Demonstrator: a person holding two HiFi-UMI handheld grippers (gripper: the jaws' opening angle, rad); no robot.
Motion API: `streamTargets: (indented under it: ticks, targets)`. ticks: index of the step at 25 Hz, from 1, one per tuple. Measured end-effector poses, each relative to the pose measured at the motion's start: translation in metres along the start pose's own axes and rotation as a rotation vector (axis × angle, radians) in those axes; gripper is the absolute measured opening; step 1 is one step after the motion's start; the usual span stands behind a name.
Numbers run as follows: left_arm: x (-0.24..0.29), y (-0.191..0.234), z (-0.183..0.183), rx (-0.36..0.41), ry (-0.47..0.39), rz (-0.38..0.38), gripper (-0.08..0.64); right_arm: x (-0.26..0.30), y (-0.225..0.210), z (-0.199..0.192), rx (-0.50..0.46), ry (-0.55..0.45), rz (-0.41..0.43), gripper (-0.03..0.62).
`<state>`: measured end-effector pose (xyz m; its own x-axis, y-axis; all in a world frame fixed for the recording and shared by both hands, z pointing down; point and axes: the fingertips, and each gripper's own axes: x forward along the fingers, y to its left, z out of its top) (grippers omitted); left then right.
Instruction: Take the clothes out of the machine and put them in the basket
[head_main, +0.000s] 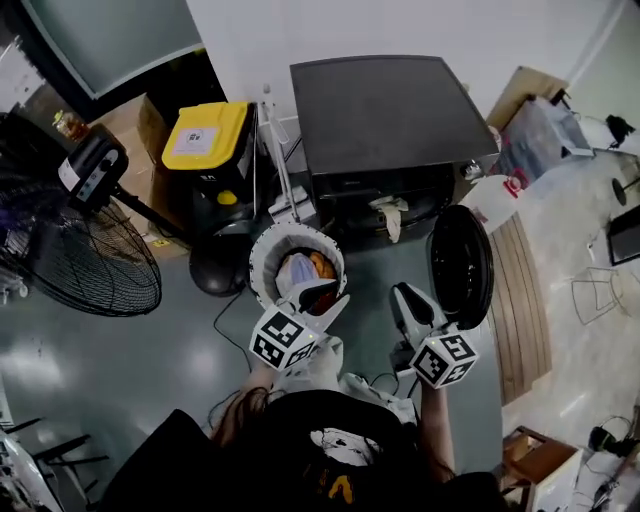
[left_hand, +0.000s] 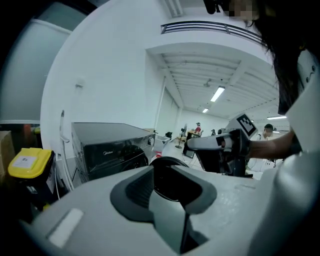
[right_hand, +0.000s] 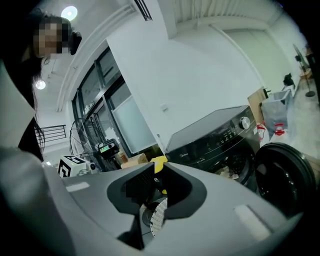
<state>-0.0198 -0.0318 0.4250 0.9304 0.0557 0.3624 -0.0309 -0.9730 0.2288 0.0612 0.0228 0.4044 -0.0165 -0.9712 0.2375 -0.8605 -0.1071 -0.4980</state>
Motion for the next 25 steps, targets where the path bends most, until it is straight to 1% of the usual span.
streamTargets:
  ticks: [8,16,21,25]
  targets:
    - [-0.011,-0.066,0.007,0.041,-0.012,-0.009,0.107,-0.062,0.006,-0.009,-0.012,-0.048,-0.009,0.058]
    - [-0.018,-0.122,0.005,0.083,-0.015,-0.013,0.107,-0.122,0.014,-0.017,-0.049,-0.058,-0.022,0.054]
    - [-0.007,-0.145,0.003,0.102,-0.008,-0.028,0.107,-0.143,0.012,-0.027,-0.070,-0.049,-0.032,0.054]
    - [0.007,-0.151,0.000,0.121,0.024,-0.052,0.107,-0.150,0.008,-0.032,-0.063,-0.051,-0.045,0.054]
